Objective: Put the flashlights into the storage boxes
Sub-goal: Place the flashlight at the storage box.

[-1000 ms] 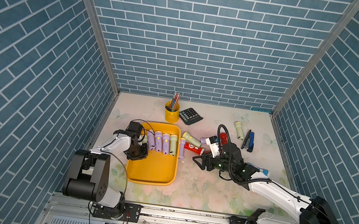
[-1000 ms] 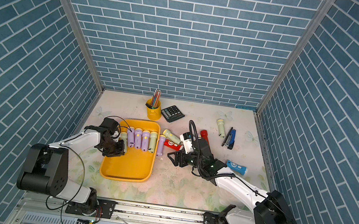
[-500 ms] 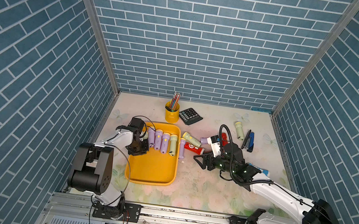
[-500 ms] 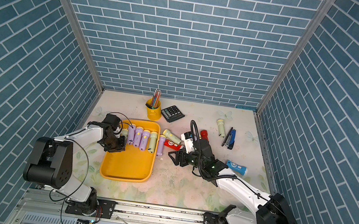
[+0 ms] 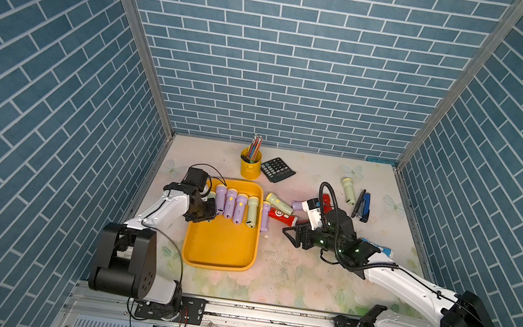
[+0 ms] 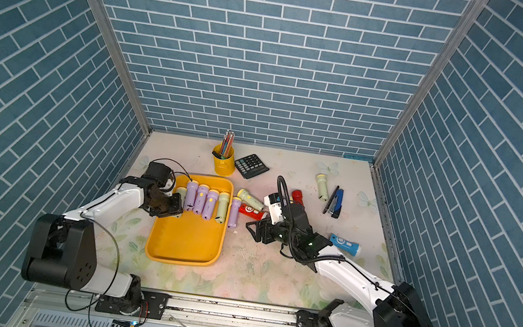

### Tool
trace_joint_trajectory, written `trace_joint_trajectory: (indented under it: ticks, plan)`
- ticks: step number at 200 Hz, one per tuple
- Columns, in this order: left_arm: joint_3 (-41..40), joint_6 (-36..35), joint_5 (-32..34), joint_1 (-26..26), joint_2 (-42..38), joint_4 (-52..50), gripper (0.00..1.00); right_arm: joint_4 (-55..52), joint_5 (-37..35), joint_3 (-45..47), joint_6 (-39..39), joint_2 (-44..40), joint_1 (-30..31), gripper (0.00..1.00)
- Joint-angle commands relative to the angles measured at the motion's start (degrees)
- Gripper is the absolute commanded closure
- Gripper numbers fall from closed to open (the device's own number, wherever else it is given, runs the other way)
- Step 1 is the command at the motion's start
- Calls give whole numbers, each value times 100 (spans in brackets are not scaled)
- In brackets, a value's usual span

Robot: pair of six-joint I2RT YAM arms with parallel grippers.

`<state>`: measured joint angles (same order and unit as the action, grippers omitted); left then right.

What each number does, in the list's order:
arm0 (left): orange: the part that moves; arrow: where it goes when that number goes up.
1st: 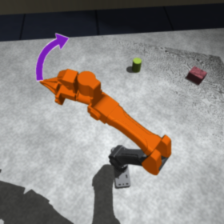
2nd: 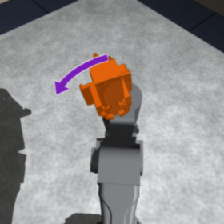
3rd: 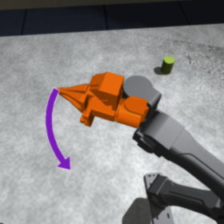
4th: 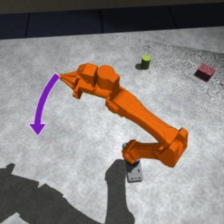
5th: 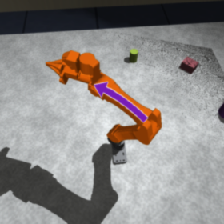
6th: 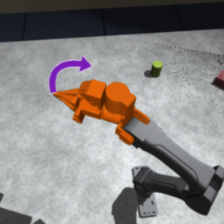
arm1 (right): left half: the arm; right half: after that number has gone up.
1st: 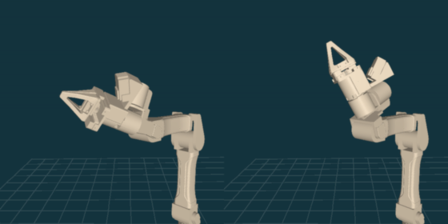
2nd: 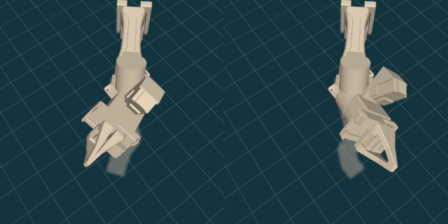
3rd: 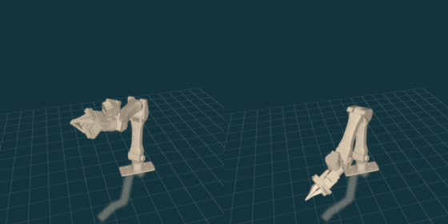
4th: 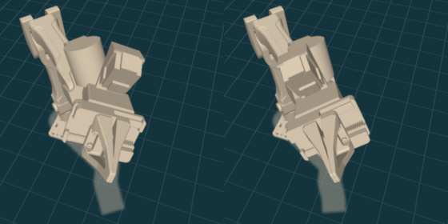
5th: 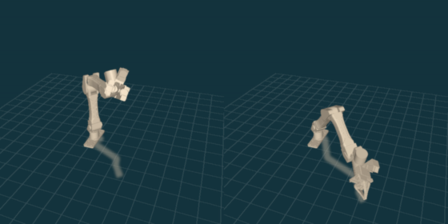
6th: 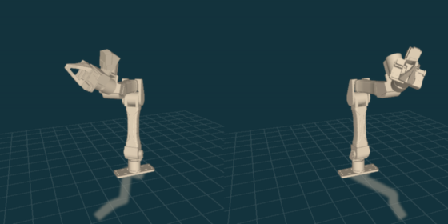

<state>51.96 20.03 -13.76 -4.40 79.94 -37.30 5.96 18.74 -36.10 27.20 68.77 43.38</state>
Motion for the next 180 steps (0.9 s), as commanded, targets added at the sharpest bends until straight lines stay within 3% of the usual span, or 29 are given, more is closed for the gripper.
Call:
trace_joint_trajectory:
  ticks: [1, 61, 92, 139, 163, 180]
  plan:
    - [7, 45, -277, -17, -431, -279, 66, -461, -213, -305, 113, 35, -22, 27]
    - [-193, 494, -832, -363, -1454, -27, 65, -2874, -849, -1646, 434, 339, -351, 28]
    - [-205, 755, -727, -934, -1592, 306, 65, -4362, -581, -2285, 712, 509, -1307, 28]
    - [33, 897, -613, -1701, -993, 606, 65, -6482, -960, -2845, 59, 714, -2756, 26]
    - [205, 912, -558, -2036, -635, 769, 65, -6963, -917, -2744, 403, 1053, -3685, 21]
    - [308, 941, -571, -2209, -398, 905, 65, -6846, -428, -2551, 898, 1273, -4270, 15]
